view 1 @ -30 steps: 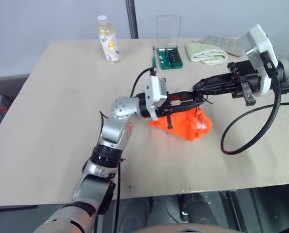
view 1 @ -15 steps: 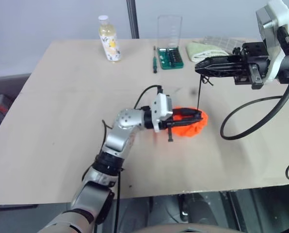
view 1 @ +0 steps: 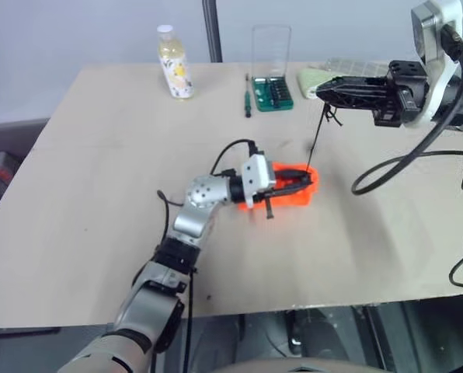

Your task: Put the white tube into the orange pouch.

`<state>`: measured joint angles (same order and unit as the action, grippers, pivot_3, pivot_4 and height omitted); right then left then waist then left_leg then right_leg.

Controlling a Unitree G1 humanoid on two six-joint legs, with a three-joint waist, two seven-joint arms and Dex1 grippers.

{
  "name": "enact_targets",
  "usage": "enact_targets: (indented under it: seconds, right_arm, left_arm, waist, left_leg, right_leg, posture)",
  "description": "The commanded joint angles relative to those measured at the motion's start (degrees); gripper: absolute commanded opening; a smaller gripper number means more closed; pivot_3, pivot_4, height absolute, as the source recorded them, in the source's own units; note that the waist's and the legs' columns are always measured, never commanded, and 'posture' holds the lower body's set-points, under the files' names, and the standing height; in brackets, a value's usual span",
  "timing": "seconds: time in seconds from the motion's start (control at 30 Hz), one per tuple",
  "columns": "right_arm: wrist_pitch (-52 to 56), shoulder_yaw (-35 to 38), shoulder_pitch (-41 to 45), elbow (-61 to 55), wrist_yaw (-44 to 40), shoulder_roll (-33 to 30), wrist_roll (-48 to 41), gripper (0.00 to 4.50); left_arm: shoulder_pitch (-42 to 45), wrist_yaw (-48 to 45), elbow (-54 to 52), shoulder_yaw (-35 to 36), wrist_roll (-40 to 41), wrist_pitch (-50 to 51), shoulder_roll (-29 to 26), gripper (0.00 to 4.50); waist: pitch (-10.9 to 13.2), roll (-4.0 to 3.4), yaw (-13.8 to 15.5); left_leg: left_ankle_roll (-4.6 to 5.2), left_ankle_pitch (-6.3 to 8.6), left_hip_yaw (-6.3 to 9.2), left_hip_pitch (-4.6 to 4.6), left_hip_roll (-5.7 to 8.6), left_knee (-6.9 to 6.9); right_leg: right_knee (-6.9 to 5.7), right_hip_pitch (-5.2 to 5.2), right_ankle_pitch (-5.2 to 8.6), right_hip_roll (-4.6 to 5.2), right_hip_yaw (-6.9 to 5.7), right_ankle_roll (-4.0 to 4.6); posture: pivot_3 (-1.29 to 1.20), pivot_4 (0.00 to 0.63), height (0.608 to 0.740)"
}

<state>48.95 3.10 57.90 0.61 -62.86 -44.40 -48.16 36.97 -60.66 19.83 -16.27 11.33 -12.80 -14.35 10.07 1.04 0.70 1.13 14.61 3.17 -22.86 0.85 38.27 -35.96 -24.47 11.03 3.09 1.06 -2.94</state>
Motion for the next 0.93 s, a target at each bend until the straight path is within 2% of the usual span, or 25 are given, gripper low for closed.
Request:
enact_targets:
  seconds: [0.03,0.13,0.2,0.23,0.37,0.5,0.63,0.73,0.93]
  right_arm:
    - [-3.5,6.4,1.9,-0.8,-0.2,-2.9,0.5,1.33]
    - [-2.7,5.4,-0.9,-0.4,-0.8,-5.2,2.6,2.79]
    - [-3.9,3.9,-4.7,-1.8,-3.3,-7.8,5.0,2.82]
    - [-4.6,3.3,-6.5,-2.4,-4.3,-8.8,6.1,2.82]
    - [-10.5,1.5,-17.8,-4.2,-6.9,-12.2,12.2,2.82]
    - [-16.0,4.5,-30.4,-2.9,-5.6,-10.5,15.0,2.82]
    - [-22.5,5.2,-43.4,2.6,-6.3,-9.5,18.7,2.82]
    - [-31.1,8.3,-48.3,8.3,-6.2,-6.2,19.5,2.82]
    - [-39.7,12.0,-52.8,13.4,-10.9,-7.8,20.6,2.82]
  left_arm:
    - [-2.7,-1.2,2.5,-1.8,-1.9,3.3,-0.5,2.02]
    - [-3.7,1.1,-1.2,-0.6,-2.0,5.0,-0.4,3.48]
    - [-5.2,0.9,-5.6,0.6,0.1,8.3,-1.2,4.36]
    - [-5.9,1.1,-7.7,1.1,0.7,9.9,-1.7,4.48]
    - [-11.0,4.0,-18.3,4.7,2.2,18.7,-6.5,4.48]
    - [-20.3,8.0,-29.2,11.2,4.7,27.0,-12.8,4.48]
    - [-32.1,10.6,-34.8,19.0,5.3,28.8,-18.4,4.48]
    - [-40.4,12.2,-38.2,24.4,6.7,30.5,-20.7,4.48]
    - [-53.0,12.8,-42.7,32.3,7.4,28.9,-23.0,4.48]
  waist:
    - [-0.1,-0.09,0.0]
    - [0.0,-0.08,0.0]
    - [0.0,-0.07,0.2]
    - [0.0,-0.07,0.2]
    - [0.0,-0.07,-0.2]
    - [0.0,-0.08,-0.9]
    - [-0.1,-0.03,-1.1]
    - [0.0,-0.07,-1.2]
    - [0.0,-0.09,-1.3]
  left_leg:
    - [0.07,0.04,-0.03,0.01,0.02,-0.01]
    - [0.20,0.12,-0.03,-0.03,0.01,-0.03]
    - [0.20,0.12,0.00,-0.04,-0.01,0.00]
    - [0.20,0.12,0.02,-0.06,-0.01,0.00]
    - [0.20,0.13,-0.08,-0.01,-0.02,0.00]
    - [0.21,0.13,-0.15,0.07,-0.10,-0.07]
    - [0.21,0.13,-0.13,0.12,-0.19,-0.07]
    - [0.21,0.13,-0.23,0.22,-0.19,-0.03]
    - [0.23,0.16,-0.42,1.03,-0.29,-0.03]
  right_leg:
    - [0.00,0.00,0.00,0.00,0.02,0.00]
    - [0.02,-0.02,0.00,0.01,0.02,-0.01]
    - [0.01,-0.01,0.00,0.02,0.00,-0.01]
    - [0.02,0.00,0.00,0.03,-0.01,-0.01]
    - [0.02,0.01,-0.01,0.04,0.09,-0.03]
    - [-0.01,-0.02,-0.01,0.01,0.16,-0.03]
    - [0.02,0.02,0.00,0.04,0.18,-0.03]
    - [0.11,0.15,0.01,0.05,0.21,-0.04]
    - [0.13,0.88,0.30,0.04,0.35,-0.08]
  posture:
    - [0.00,0.150,0.740]
    - [0.00,0.150,0.740]
    - [0.00,0.150,0.740]
    - [0.00,0.150,0.740]
    - [0.00,0.150,0.740]
    - [0.00,0.150,0.740]
    - [0.00,0.150,0.740]
    - [0.00,0.150,0.740]
    - [0.00,0.150,0.740]
